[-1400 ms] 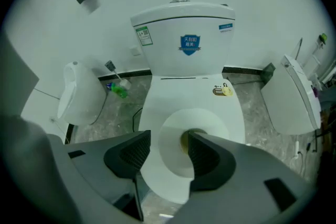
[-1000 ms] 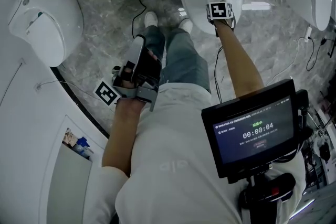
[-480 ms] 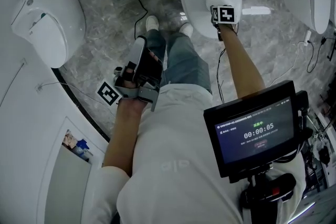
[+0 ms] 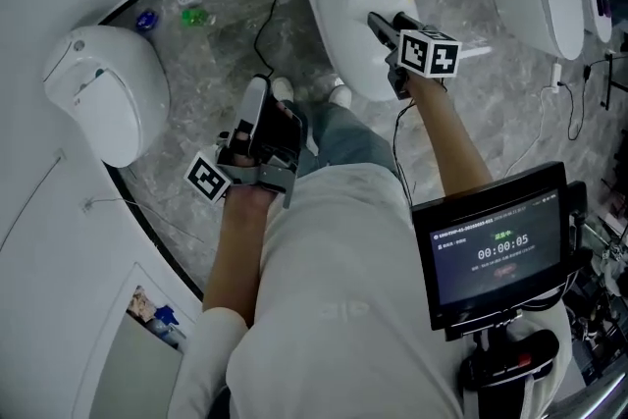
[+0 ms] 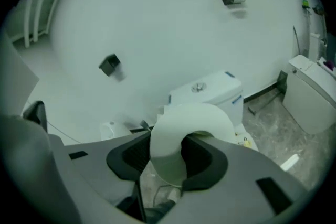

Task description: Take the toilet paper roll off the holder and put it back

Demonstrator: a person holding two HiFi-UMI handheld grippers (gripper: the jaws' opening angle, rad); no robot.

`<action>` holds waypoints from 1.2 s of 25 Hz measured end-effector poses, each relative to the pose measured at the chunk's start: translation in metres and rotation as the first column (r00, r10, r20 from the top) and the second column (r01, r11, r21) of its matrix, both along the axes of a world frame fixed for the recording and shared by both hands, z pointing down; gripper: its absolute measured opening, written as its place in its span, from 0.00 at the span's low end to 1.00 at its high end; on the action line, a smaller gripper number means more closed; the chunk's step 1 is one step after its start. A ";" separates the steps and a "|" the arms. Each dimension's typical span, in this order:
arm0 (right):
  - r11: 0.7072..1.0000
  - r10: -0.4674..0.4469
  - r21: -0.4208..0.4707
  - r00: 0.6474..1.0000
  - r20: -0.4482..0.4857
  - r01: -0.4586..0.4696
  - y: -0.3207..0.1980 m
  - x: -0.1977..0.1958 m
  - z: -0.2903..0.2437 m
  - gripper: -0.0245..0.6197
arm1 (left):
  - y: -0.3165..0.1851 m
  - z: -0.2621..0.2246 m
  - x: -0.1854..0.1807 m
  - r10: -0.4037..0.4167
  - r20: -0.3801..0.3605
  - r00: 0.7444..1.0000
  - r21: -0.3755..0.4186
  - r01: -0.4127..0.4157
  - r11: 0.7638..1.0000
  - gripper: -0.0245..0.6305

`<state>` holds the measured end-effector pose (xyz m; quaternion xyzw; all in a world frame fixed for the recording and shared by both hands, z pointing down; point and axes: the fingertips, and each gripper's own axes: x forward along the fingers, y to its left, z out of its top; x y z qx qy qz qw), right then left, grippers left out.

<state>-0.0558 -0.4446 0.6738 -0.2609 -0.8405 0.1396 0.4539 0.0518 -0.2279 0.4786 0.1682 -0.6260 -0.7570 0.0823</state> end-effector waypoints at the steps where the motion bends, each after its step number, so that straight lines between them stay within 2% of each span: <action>1: 0.998 0.009 -0.058 0.999 0.038 -0.007 0.005 -0.006 -0.030 0.31 | 0.000 -0.011 -0.004 0.000 0.023 1.000 0.001 0.000 1.000 0.04; 3: 0.984 0.031 -0.180 0.993 0.115 -0.010 0.012 -0.015 -0.092 0.31 | -0.001 -0.033 -0.013 0.001 0.073 0.997 0.007 -0.001 1.000 0.04; 5: 0.952 0.059 -0.307 0.980 0.189 0.002 0.014 -0.021 -0.152 0.31 | -0.004 -0.055 -0.023 0.009 0.128 0.992 -0.003 -0.009 1.000 0.04; 8: 0.877 0.086 -0.475 0.951 0.298 0.069 0.007 -0.024 -0.232 0.31 | -0.016 -0.085 -0.041 0.030 0.217 0.976 -0.035 -0.023 0.999 0.04; 11: 0.790 0.123 -0.600 0.926 0.357 0.126 -0.007 -0.008 -0.290 0.31 | -0.031 -0.114 -0.046 0.048 0.272 0.961 -0.036 -0.040 0.999 0.04; 12: 0.748 0.144 -0.648 0.917 0.371 0.144 -0.013 -0.001 -0.309 0.31 | -0.035 -0.126 -0.047 0.055 0.293 0.955 -0.038 -0.045 0.998 0.04; 13: 0.694 0.167 -0.700 0.908 0.385 0.170 -0.019 0.006 -0.329 0.31 | -0.039 -0.139 -0.048 0.060 0.315 0.947 -0.043 -0.049 0.998 0.04; 17: 0.424 0.270 -0.863 0.871 0.411 0.275 -0.046 0.034 -0.389 0.31 | -0.049 -0.174 -0.052 0.070 0.383 0.921 -0.060 -0.050 0.997 0.04; 18: 0.375 0.296 -0.882 0.864 0.407 0.286 -0.049 0.039 -0.394 0.31 | -0.048 -0.175 -0.053 0.069 0.389 0.919 -0.059 -0.050 0.997 0.04; 19: 0.343 0.315 -0.894 0.861 0.399 0.288 -0.050 0.042 -0.398 0.31 | -0.046 -0.176 -0.054 0.068 0.393 0.917 -0.059 -0.049 0.997 0.04; 20: 0.326 0.324 -0.901 0.862 0.390 0.285 -0.050 0.043 -0.399 0.31 | -0.045 -0.176 -0.055 0.067 0.396 0.916 -0.059 -0.048 0.997 0.04; 21: 0.322 0.324 -0.903 0.863 0.387 0.285 -0.049 0.044 -0.399 0.31 | -0.045 -0.177 -0.056 0.066 0.399 0.915 -0.060 -0.046 0.997 0.04; 24: 0.342 0.303 -0.892 0.864 0.402 0.295 -0.051 0.047 -0.389 0.31 | -0.047 -0.178 -0.054 0.062 0.404 0.913 -0.062 -0.041 0.997 0.04; 26: 0.341 0.295 -0.891 0.866 0.404 0.300 -0.047 0.048 -0.392 0.31 | -0.047 -0.178 -0.053 0.060 0.398 0.915 -0.081 -0.030 0.996 0.04; 27: 0.336 0.293 -0.893 0.867 0.403 0.301 -0.045 0.048 -0.394 0.31 | -0.049 -0.177 -0.053 0.067 0.390 0.918 -0.122 -0.020 0.992 0.04; 29: 0.333 0.288 -0.893 0.870 0.400 0.301 -0.043 0.047 -0.395 0.31 | -0.055 -0.176 -0.051 0.112 0.378 0.919 -0.258 -0.011 0.966 0.04; 30: 0.337 0.284 -0.892 0.871 0.401 0.301 -0.042 0.047 -0.394 0.31 | -0.057 -0.178 -0.050 0.125 0.385 0.914 -0.275 -0.015 0.961 0.04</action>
